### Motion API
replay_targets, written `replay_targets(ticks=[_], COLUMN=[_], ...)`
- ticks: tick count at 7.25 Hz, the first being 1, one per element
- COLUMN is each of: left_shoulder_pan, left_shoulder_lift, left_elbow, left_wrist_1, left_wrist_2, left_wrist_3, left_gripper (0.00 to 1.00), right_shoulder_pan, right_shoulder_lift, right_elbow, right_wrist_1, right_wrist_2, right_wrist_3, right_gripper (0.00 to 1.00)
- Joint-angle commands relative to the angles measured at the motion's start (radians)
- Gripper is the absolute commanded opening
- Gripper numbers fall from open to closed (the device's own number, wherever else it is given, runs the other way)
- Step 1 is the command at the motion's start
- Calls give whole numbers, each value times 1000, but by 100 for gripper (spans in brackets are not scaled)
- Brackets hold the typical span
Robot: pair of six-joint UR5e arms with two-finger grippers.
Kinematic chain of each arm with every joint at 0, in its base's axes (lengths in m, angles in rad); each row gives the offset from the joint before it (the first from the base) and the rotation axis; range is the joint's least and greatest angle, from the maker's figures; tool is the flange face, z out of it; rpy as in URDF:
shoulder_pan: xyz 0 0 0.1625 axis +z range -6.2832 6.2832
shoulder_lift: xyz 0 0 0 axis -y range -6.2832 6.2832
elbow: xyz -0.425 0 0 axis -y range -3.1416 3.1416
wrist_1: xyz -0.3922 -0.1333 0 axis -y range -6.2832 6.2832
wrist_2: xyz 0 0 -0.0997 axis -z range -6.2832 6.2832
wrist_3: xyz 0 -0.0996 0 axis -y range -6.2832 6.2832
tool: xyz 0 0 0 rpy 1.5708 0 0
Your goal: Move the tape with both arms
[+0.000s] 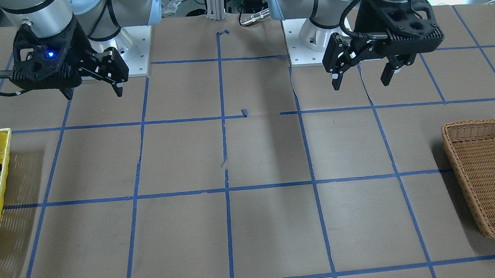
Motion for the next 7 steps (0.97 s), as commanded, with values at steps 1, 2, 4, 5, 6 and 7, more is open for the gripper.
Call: replay_targets(ticks=[1, 2, 4, 5, 6, 7], left_shoulder_pan=[-2, -2, -2, 0, 1, 0], left_shoulder_lift=[0, 0, 0, 0, 0, 0], left_elbow=[-1, -1, 2, 2, 2, 1], left_wrist_1=[3, 3, 3, 3, 3, 3], left_wrist_2=[0, 0, 0, 0, 0, 0], left_wrist_3=[0, 0, 0, 0, 0, 0], left_gripper=[100, 100, 100, 100, 100, 100], right_shoulder_pan=[0, 0, 0, 0, 0, 0], right_shoulder_lift=[0, 1, 0, 0, 0, 0], right_elbow=[1, 1, 2, 1, 2, 5], right_wrist_1=[-1, -1, -1, -1, -3, 0], right_wrist_2=[-1, 10, 13, 13, 13, -1], right_wrist_3=[3, -6, -9, -9, -9, -2], right_gripper=[100, 100, 100, 100, 100, 100])
